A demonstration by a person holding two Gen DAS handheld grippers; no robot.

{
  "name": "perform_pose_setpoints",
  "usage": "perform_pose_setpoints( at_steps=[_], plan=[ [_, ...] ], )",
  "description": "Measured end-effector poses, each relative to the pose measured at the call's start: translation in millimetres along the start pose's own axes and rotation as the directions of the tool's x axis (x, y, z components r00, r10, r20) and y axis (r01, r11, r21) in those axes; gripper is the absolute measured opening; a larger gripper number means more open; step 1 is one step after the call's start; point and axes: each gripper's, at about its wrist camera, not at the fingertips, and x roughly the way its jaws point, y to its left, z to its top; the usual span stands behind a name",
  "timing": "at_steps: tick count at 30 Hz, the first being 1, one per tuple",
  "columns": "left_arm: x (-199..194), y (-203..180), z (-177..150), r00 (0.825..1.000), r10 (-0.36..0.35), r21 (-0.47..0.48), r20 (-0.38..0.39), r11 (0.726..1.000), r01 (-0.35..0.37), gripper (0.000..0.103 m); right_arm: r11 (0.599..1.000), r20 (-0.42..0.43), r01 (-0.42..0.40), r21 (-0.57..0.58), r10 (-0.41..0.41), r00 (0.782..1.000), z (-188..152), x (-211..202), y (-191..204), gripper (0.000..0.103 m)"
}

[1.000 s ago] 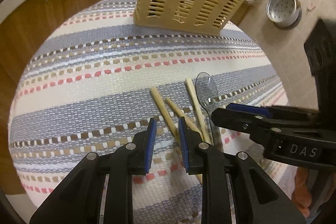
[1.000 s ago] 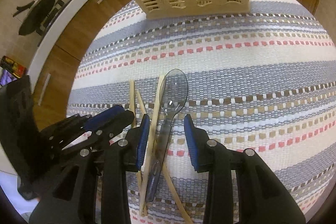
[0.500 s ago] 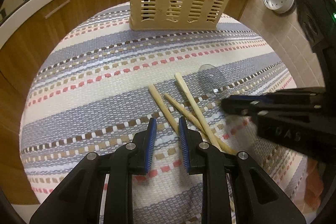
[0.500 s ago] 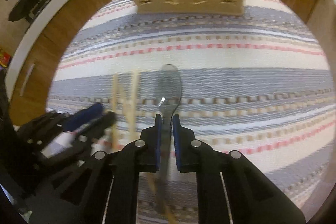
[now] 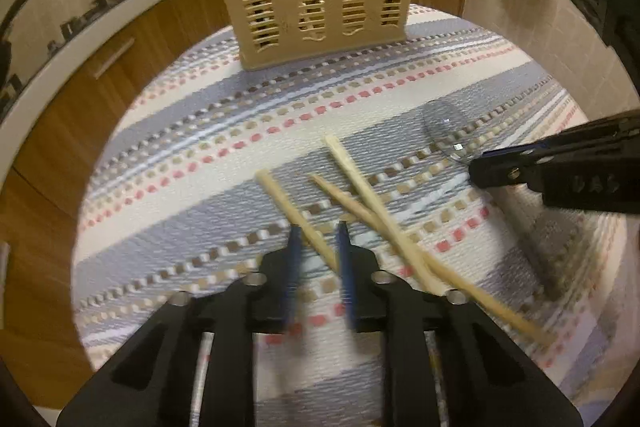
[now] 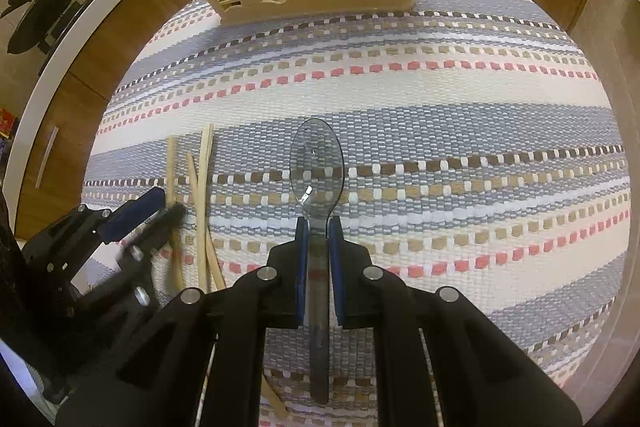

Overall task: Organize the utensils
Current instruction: 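Grasp a wooden chopstick with the left tool while the right tool grasps the clear spoon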

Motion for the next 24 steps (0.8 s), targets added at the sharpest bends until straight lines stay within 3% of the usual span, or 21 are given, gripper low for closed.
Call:
perform_pose_setpoints(
  at_steps=[5, 11, 13, 19, 23, 24],
  plan=[
    [-1.9, 18.5, -1.6, 0.996, -0.091, -0.001, 0.001, 0.996, 0.091, 0.004, 1.0, -0.009, -0.023, 0.013, 0.023, 1.0, 0.8, -2.2, -2.9, 0.009],
    [0.7, 38.8, -1.9, 0.972, -0.234, -0.057, -0.012, 0.971, 0.233, 0.004, 0.999, -0.01, -0.033, 0.018, 0.033, 0.999, 0.3, -2.1, -3.2, 0.009],
    [3.1, 46.2, -0.8, 0.958, -0.285, -0.089, -0.019, 0.955, 0.282, 0.004, 0.999, -0.011, -0.031, 0.018, 0.031, 0.999, 0.6, -1.3, -3.3, 0.009],
    [14.3, 72.0, 0.5, 0.891, -0.452, -0.203, -0.041, 0.877, 0.436, 0.005, 0.999, -0.02, -0.033, 0.036, 0.033, 0.999, 0.1, -1.4, -3.0, 0.009],
    [11.9, 74.5, 0.2, 0.898, -0.439, -0.216, -0.04, 0.881, 0.421, 0.007, 0.995, -0.032, -0.068, 0.071, 0.07, 0.997, 2.0, -0.5, -4.2, 0.013],
    [10.8, 74.2, 1.3, 0.898, -0.438, -0.215, -0.04, 0.881, 0.421, 0.011, 0.993, -0.034, -0.082, 0.08, 0.085, 0.996, 1.9, -1.3, -5.0, 0.019]
  ],
)
